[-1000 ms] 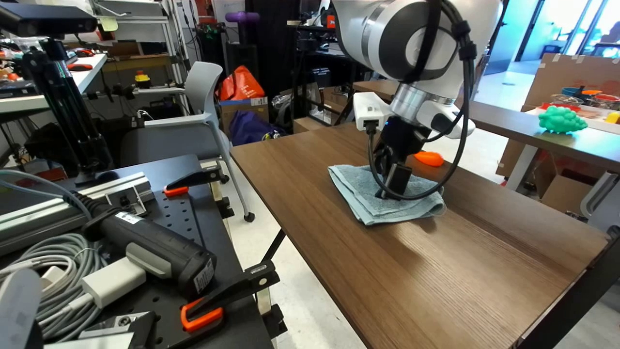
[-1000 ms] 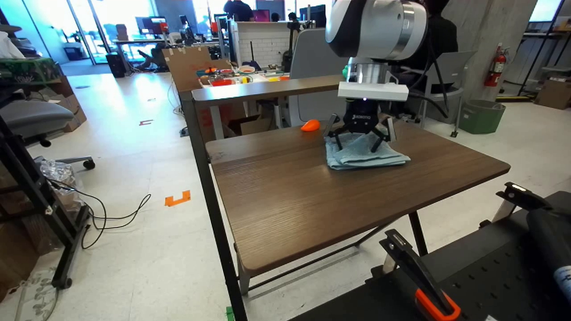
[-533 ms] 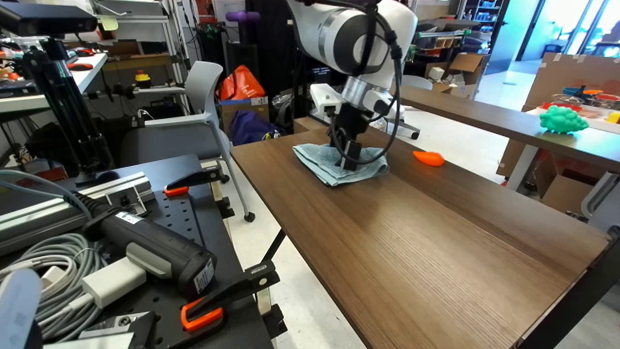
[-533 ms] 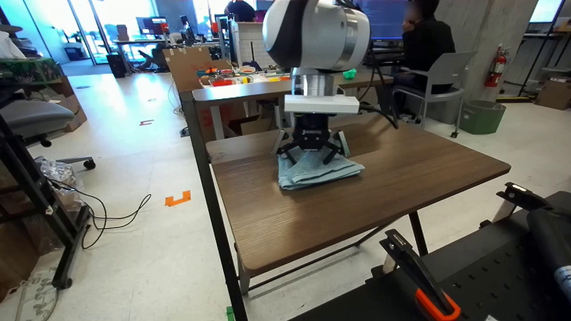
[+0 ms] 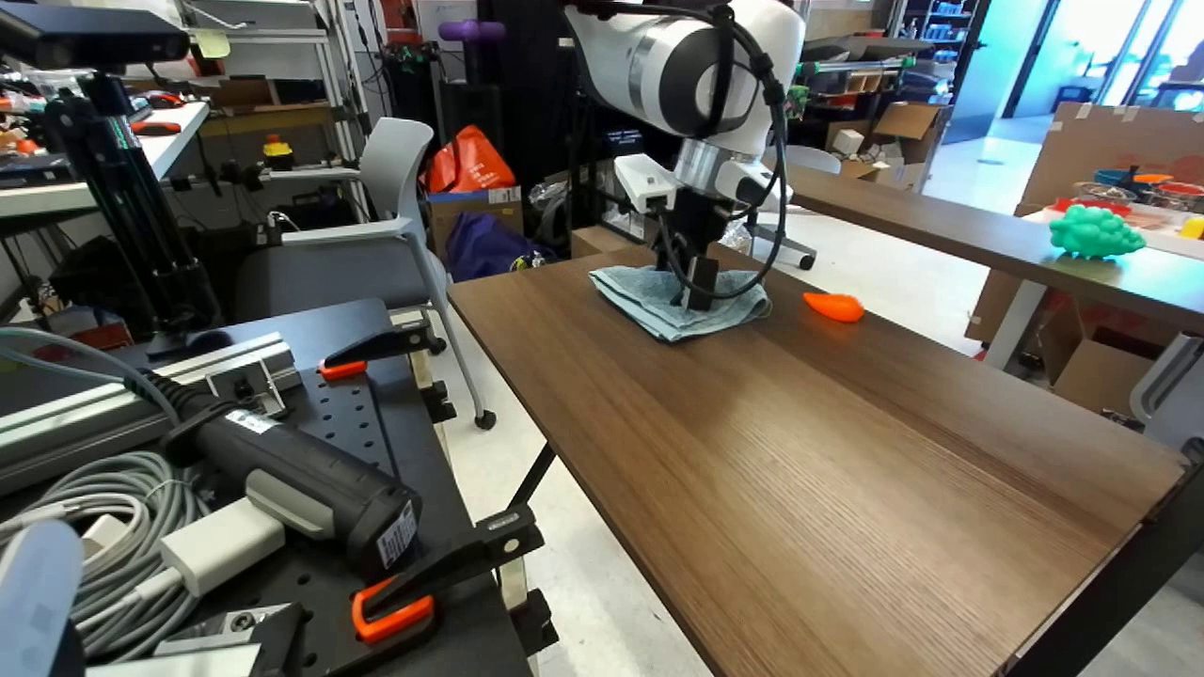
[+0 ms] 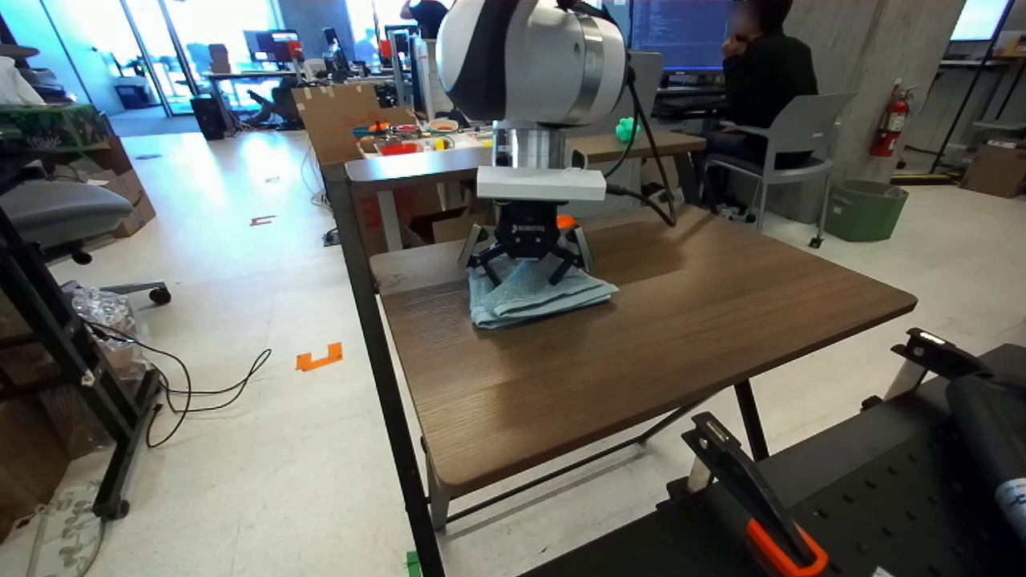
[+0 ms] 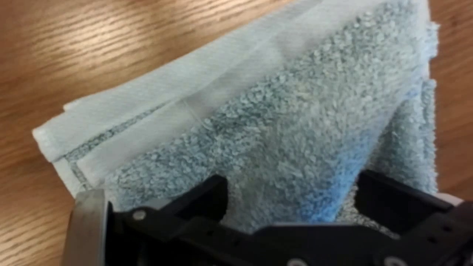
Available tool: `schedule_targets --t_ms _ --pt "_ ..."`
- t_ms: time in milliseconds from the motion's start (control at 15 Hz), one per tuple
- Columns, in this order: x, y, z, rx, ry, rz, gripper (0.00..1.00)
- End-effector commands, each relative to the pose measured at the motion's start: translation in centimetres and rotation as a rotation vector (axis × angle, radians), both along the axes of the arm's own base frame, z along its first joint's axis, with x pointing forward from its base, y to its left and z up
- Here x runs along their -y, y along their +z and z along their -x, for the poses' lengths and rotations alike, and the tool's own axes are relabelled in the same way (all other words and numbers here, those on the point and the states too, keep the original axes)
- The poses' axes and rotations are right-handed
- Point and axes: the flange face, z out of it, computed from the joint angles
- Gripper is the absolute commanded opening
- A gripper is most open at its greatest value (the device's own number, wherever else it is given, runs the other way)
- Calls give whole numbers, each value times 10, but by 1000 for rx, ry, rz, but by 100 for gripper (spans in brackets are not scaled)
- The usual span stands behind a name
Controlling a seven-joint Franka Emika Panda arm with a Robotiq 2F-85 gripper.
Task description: Use the towel to wipe the tabletop
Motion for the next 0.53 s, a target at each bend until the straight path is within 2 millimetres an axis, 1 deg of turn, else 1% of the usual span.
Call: schedule_targets --t_ms 0,133,200,267,333,467 --pt "41 -2 -23 6 -78 -35 100" --pt "54 -2 -26 4 -97 -42 100" --pt "55 -3 -27 10 -89 -45 100" --pt "50 -3 -27 16 -75 -46 100" --pt "39 -3 -26 21 -53 -48 100" --pt "11 -4 -24 24 -11 -57 100"
